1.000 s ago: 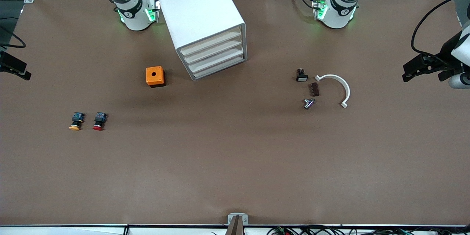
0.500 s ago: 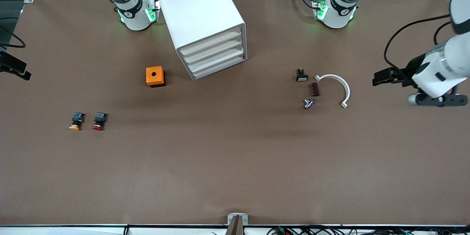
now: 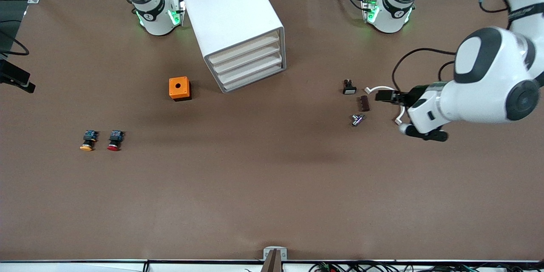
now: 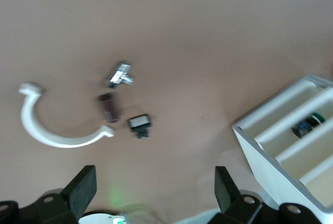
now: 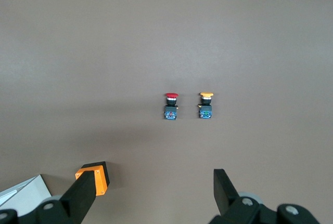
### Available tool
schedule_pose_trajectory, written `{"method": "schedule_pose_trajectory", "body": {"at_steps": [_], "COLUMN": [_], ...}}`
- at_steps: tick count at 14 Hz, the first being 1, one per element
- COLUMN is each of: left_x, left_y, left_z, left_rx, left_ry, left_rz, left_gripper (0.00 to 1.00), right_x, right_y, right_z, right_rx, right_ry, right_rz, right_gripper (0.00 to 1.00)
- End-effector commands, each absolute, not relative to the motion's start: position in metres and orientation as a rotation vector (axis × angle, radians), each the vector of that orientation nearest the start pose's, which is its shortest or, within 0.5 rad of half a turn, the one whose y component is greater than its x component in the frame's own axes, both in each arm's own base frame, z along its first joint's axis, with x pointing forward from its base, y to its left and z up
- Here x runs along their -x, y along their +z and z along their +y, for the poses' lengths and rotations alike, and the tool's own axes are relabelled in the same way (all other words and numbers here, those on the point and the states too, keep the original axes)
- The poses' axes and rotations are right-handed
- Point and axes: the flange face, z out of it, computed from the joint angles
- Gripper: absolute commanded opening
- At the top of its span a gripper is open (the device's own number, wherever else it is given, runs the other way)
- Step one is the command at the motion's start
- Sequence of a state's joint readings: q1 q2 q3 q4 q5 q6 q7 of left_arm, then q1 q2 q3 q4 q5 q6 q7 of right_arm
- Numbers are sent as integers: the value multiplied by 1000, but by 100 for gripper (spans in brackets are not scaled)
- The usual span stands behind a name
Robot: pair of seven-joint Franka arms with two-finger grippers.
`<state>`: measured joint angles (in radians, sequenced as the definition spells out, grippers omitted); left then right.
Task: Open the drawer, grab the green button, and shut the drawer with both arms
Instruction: 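Reach the left gripper toward the white cabinet's drawer, then grasp the drawer front with the left gripper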
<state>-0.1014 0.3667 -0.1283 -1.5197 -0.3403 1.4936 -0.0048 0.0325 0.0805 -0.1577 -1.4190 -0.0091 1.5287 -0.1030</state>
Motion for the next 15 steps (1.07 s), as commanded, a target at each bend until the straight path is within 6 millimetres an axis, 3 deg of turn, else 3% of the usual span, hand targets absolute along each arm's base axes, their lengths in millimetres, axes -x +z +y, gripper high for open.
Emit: {"method": "schedule_pose_trajectory", "body": {"at_steps": [1, 7, 11, 15], "left_x": [-598, -575, -565, -555], "left_y": [402, 334, 272, 232], "left_z": [-205, -277, -291, -310], "left_rx": [3436, 3448, 3595, 3759], "left_ry": [896, 1192, 1350, 1526], "left_rz": [451, 672, 815, 826], "left_gripper": [100, 100, 100, 100], "right_x": [-573, -576, -582, -593], "right_y": [652, 650, 643, 626], "right_z": [-69, -55, -41, -13], "right_rx": [3156, 3156, 3157, 3164], "right_ry": [-45, -41, -36, 9], "right_rz": [37, 1, -36, -101], "right_gripper": [100, 100, 100, 100]}}
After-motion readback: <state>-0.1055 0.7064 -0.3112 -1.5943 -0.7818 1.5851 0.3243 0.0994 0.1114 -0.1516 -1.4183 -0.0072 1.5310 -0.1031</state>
